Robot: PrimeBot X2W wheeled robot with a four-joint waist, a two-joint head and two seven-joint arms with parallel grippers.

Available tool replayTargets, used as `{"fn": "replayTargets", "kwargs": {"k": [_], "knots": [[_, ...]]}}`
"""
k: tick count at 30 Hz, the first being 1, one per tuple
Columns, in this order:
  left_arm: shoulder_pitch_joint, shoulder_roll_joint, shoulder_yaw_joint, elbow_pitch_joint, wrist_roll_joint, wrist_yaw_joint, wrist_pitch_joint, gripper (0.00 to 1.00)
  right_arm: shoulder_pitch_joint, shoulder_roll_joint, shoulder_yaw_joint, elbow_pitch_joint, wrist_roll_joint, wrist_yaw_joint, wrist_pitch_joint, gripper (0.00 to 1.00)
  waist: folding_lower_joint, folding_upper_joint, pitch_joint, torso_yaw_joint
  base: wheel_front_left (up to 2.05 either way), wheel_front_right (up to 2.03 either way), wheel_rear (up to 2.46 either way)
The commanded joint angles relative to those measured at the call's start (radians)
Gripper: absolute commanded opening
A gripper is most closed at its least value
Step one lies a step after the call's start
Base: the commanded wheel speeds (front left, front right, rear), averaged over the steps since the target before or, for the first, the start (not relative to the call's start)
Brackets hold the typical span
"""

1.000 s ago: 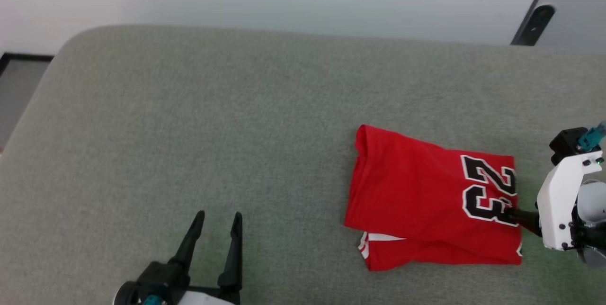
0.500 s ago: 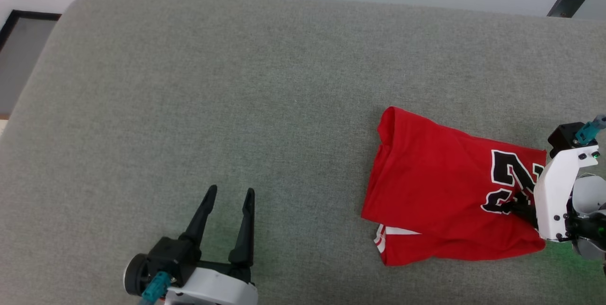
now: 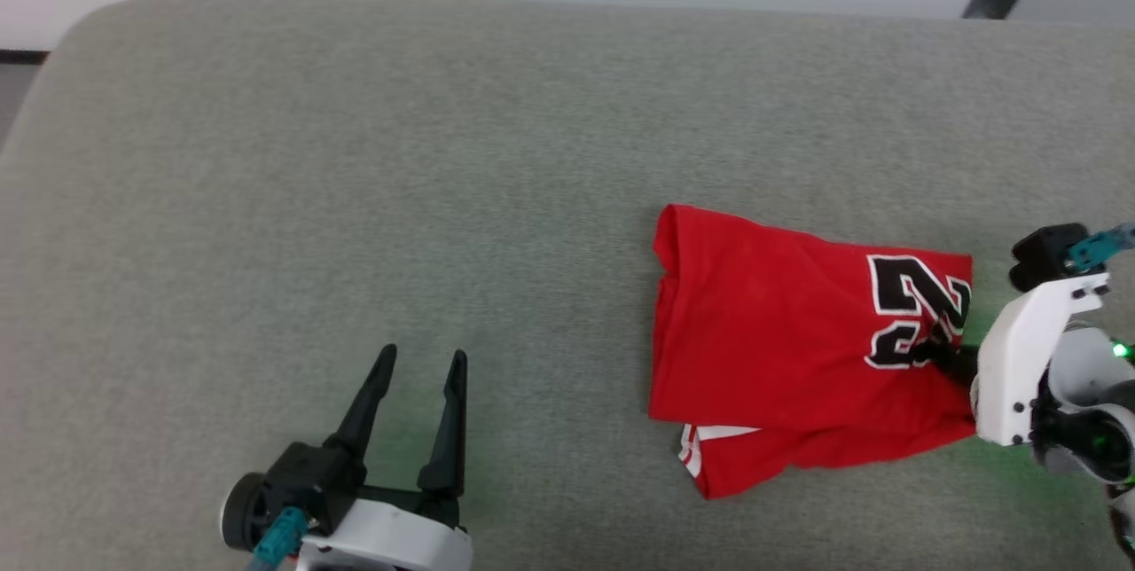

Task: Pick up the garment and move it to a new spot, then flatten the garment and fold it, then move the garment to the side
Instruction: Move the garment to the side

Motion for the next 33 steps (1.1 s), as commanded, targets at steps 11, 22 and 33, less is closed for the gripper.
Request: {"fn": "replayTargets", "kwargs": {"k": [11,22,33], "knots": [[-0.038,0.008,0.015,-0.021,0.028,-0.014,0.001,1.0,0.058,-0.202,-0.141,-0.098,0.083,-0.002,-0.075,0.0,0.0,0.0,0.049,-0.129,0.0,0.0,0.0],[-0.073,0.041,0.028,-0.077,0.058,-0.018,0.0,1.0,0.027,-0.318,-0.319,0.005,-0.008,-0.002,-0.144,0.0,0.0,0.0,0.128,-0.142,0.0,0.0,0.0],[-0.096,0.058,0.025,-0.137,0.077,-0.008,0.0,1.0,-0.067,-0.279,-0.31,0.206,-0.123,-0.002,-0.277,0.0,0.0,0.0,0.187,-0.122,0.0,0.0,0.0]]}}
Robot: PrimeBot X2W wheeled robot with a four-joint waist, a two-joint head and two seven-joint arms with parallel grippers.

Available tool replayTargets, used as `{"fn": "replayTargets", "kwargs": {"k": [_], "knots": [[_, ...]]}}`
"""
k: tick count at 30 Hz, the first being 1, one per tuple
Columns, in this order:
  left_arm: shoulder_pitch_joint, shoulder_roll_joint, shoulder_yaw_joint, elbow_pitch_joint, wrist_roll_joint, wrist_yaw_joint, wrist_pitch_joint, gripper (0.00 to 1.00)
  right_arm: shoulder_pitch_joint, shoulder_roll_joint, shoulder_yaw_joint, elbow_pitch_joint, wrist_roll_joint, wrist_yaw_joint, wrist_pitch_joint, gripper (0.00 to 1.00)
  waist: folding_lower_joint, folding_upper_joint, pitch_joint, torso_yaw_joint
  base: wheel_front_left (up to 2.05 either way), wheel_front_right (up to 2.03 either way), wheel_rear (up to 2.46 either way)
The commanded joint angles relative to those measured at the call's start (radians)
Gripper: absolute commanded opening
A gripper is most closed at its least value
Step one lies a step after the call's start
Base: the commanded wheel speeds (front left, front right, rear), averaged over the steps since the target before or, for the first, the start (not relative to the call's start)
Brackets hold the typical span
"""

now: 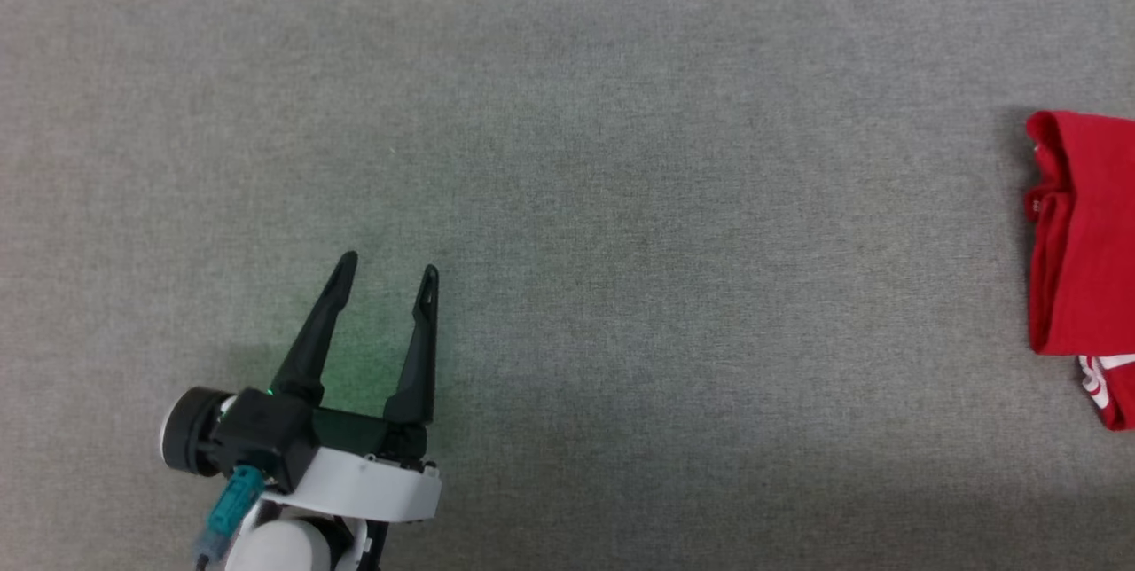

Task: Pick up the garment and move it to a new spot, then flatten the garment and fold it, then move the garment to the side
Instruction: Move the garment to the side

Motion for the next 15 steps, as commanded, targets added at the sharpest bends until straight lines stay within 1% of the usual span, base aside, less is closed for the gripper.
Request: {"fn": "replayTargets", "kwargs": {"k": [1,2,3,4,6,7,12,15], "knots": [[-0.011,0.005,0.001,-0.007,0.009,0.006,0.0,1.0,-0.016,0.009,0.011,0.013,-0.011,-0.001,-0.012,0.0,0.0,0.0,0.009,0.003,0.0,0.0,0.0],[-0.012,0.006,0.0,-0.009,0.01,0.006,0.0,1.0,-0.023,0.009,0.016,0.026,-0.015,-0.001,-0.018,0.0,0.0,0.0,0.01,0.004,0.0,0.0,0.0],[-0.013,0.006,0.0,-0.011,0.01,0.007,0.0,1.0,-0.03,0.011,0.021,0.04,-0.02,-0.001,-0.023,0.16,0.0,0.0,0.011,0.004,0.0,0.0,0.0],[-0.014,0.006,-0.001,-0.011,0.009,0.008,0.0,1.0,-0.037,0.012,0.026,0.051,-0.025,-0.001,-0.031,0.38,0.0,0.0,0.011,0.004,0.0,0.0,0.0],[-0.015,0.006,-0.003,-0.009,0.012,0.009,0.0,1.0,-0.05,0.014,0.033,0.072,-0.027,-0.001,-0.045,0.97,0.0,0.0,0.008,0.002,0.0,0.0,0.0],[-0.015,0.006,-0.003,-0.008,0.012,0.011,0.0,1.0,-0.058,0.013,0.037,0.081,-0.031,-0.001,-0.055,1.0,0.0,0.0,0.004,0.0,0.0,0.0,0.0],[-0.008,0.002,-0.007,0.008,0.002,0.008,0.0,1.0,-0.075,0.0,0.062,0.103,-0.036,-0.001,-0.082,1.0,0.0,0.0,-0.045,-0.01,0.0,0.0,0.0],[0.005,0.001,-0.006,0.028,-0.003,0.006,0.0,1.0,-0.071,-0.003,0.092,0.082,-0.03,-0.001,-0.101,1.0,0.0,0.0,-0.097,-0.018,0.0,0.0,0.0]]}}
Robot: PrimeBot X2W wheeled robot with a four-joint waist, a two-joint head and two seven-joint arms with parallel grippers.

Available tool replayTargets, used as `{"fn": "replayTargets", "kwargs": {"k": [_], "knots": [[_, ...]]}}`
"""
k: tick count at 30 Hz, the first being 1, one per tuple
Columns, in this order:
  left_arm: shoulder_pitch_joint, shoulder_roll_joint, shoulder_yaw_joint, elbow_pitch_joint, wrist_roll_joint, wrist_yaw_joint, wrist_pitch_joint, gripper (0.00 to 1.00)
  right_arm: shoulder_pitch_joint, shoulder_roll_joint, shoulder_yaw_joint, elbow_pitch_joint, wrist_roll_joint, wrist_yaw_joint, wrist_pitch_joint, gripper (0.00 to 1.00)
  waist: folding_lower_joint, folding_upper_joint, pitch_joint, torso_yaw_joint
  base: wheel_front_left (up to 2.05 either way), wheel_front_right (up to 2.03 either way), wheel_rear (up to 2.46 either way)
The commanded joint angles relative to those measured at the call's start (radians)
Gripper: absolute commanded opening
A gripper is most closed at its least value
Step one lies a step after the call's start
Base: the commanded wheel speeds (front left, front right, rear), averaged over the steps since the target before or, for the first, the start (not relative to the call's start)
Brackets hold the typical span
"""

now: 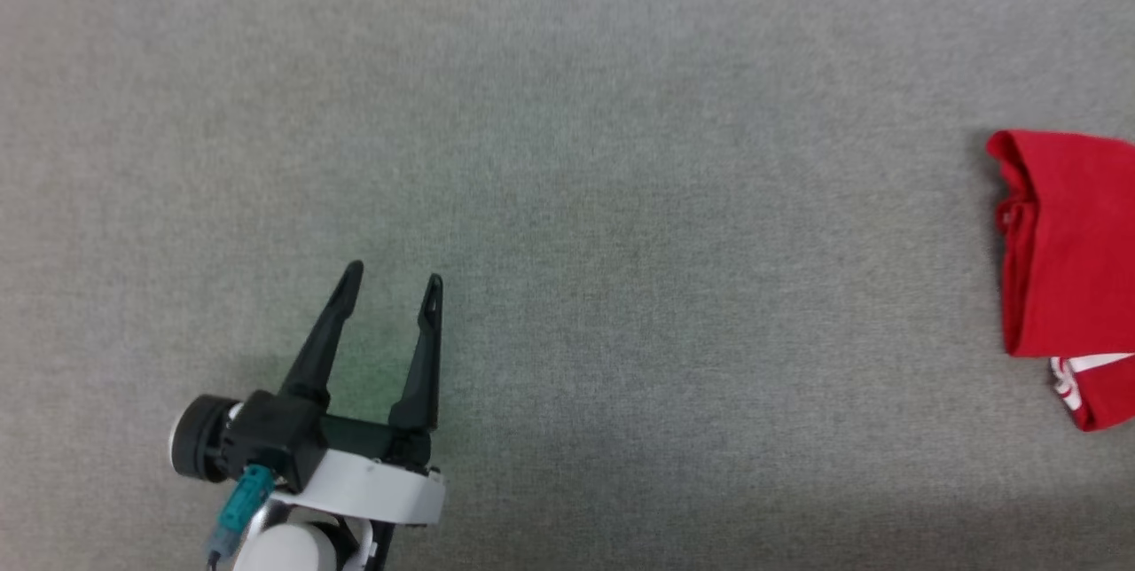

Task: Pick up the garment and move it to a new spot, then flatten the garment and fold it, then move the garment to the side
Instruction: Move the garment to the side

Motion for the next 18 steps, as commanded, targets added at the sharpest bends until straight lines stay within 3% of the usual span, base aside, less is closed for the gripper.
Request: {"fn": "replayTargets", "kwargs": {"k": [1,10,18], "knots": [[0.01,-0.001,0.002,0.009,-0.006,-0.003,0.0,1.0,0.001,0.002,0.019,-0.019,0.007,-0.001,-0.012,1.0,0.0,-0.0001,-0.067,-0.013,0.0,0.0,0.0],[0.053,0.011,0.03,0.096,-0.038,-0.009,0.001,1.0,0.076,0.119,0.168,-0.175,0.044,-0.001,-0.09,1.0,0.0,-0.0001,-0.23,-0.044,0.0,0.0,0.0],[0.054,0.033,0.047,0.186,-0.063,-0.018,0.0,1.0,0.174,0.274,0.18,-0.194,-0.001,-0.001,-0.216,1.0,0.0,-0.0001,-0.32,-0.043,0.0,0.0,0.0]]}}
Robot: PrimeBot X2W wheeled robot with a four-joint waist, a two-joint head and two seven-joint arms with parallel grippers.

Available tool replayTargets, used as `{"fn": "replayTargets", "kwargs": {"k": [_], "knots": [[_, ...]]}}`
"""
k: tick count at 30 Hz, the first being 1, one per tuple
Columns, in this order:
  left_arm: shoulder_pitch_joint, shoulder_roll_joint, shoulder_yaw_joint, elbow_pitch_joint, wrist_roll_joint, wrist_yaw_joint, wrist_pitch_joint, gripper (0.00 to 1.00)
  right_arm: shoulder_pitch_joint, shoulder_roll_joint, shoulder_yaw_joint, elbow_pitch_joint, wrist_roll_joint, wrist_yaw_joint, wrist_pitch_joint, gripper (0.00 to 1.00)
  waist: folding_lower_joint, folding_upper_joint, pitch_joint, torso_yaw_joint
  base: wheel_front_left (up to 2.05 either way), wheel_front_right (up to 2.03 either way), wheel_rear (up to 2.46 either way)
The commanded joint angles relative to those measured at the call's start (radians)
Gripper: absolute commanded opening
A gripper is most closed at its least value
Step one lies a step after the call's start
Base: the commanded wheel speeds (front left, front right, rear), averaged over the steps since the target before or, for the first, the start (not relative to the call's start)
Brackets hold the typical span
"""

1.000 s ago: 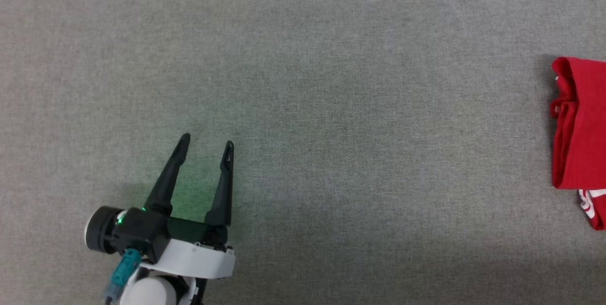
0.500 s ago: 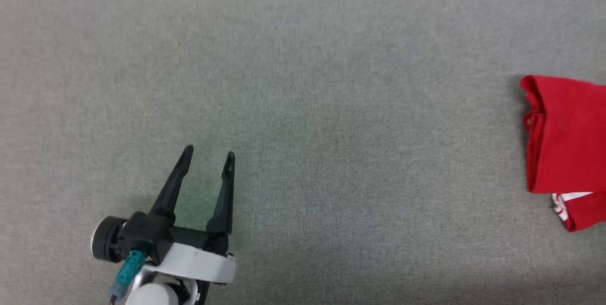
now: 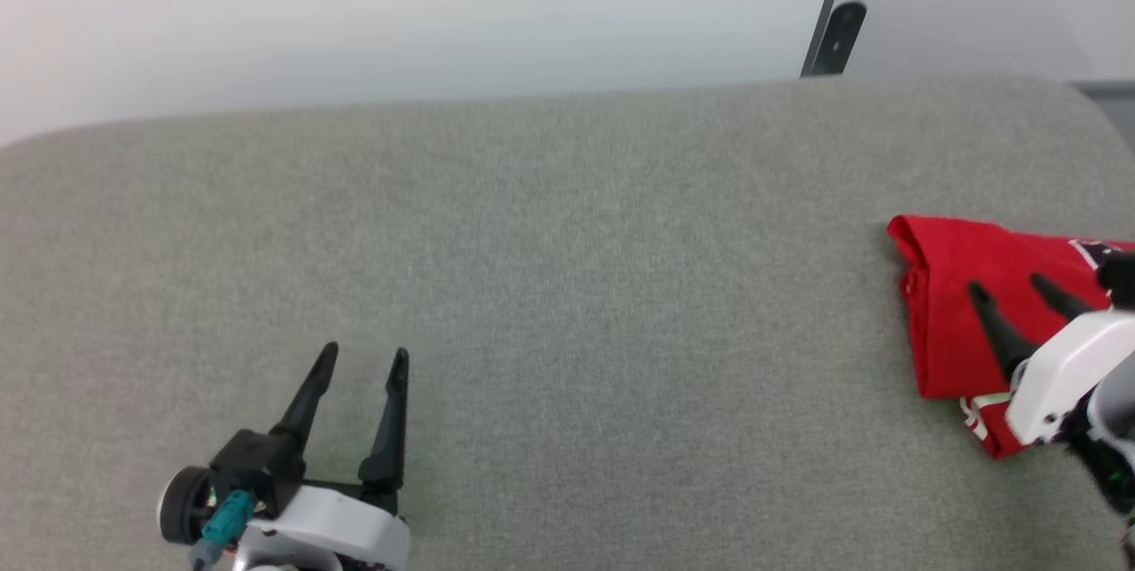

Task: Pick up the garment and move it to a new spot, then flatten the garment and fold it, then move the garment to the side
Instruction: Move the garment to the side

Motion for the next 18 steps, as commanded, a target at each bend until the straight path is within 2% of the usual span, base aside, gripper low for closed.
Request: {"fn": "replayTargets", "kwargs": {"k": [1,8,18], "knots": [[0.009,0.009,0.007,0.015,-0.008,-0.003,0.001,1.0,0.031,0.027,-0.005,-0.005,-0.012,-0.001,-0.03,1.0,0.0,0.0,-0.065,-0.007,0.0,0.0,0.0],[0.044,0.013,0.013,0.048,-0.028,-0.009,0.001,1.0,0.141,0.091,-0.057,-0.052,-0.081,-0.001,-0.121,1.0,0.0,0.0,-0.118,0.012,0.0,0.0,0.0],[0.129,-0.008,0.032,0.03,-0.028,0.007,0.001,1.0,0.306,0.166,-0.156,-0.227,-0.125,-0.001,-0.118,1.0,0.0,0.0,-0.144,0.033,0.0,0.0,0.0]]}}
